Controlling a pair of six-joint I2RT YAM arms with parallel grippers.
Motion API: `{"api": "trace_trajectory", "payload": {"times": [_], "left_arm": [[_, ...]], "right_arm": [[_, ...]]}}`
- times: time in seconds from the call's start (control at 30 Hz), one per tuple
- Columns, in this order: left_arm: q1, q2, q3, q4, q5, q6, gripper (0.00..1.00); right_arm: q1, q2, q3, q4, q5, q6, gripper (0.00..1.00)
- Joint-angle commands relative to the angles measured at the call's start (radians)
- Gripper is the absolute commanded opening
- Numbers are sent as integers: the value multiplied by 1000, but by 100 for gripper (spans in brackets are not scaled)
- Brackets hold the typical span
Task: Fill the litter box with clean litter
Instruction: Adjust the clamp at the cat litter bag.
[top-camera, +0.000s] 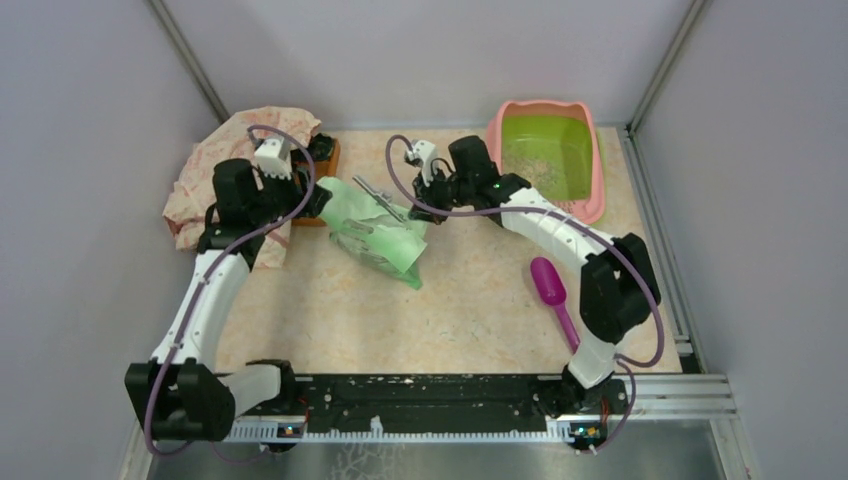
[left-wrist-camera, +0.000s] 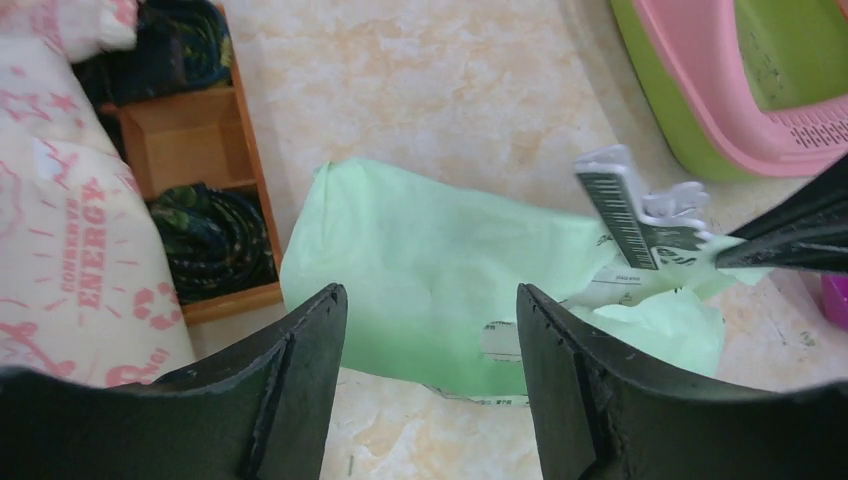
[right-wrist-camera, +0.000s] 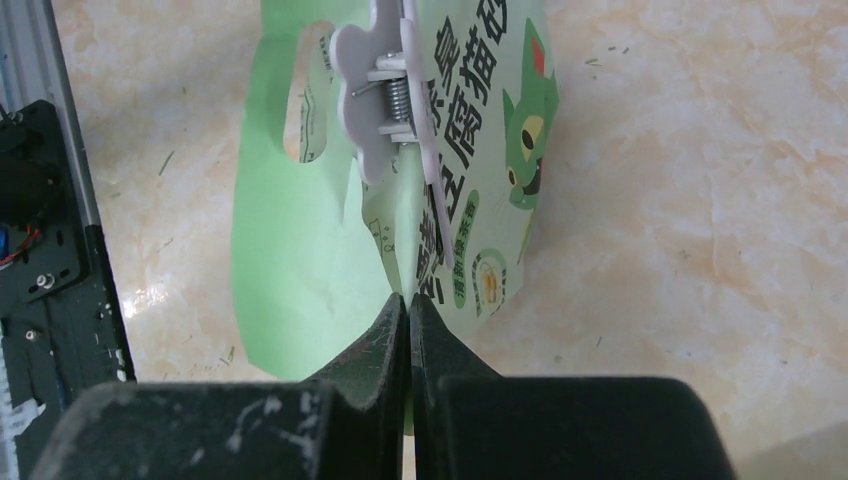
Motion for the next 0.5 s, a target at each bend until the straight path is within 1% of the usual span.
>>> {"api": "trace_trajectory", "payload": {"times": [0.0,0.07,0.1,0.17,0.2,0.27,0.33,0.37,0.43,0.47], "left_arm": [[46,-75,-3,188,15,88,66],[64,-47,18,147,58,126,62],[66,-30,36,120,84,141,63],[69,4,61,88,151,163,66],[76,22,77,74,150,149,72],[128,79,131,23,184,73,81],[186,147,194,-43,248,-56,89],[206,182,232,-88,267,-113,97],[232,247,311,-186,361,-203,99],[234,268,336,-208,392,-240,99]], "right_arm": [[-17,75,195,-28,-159,-41,0],[-17,107,232,-54,-180,-48,0],[-18,112,233,-51,-188,-47,0],[-17,112,219,-36,-196,-44,0],[-17,111,208,-31,-196,-43,0],[-18,97,184,-30,-190,-50,0],[-17,66,139,-9,-174,-47,0],[-17,52,118,-8,-170,-48,0],[-17,17,68,15,-159,-40,0],[-17,-2,34,28,-161,-35,0]]}}
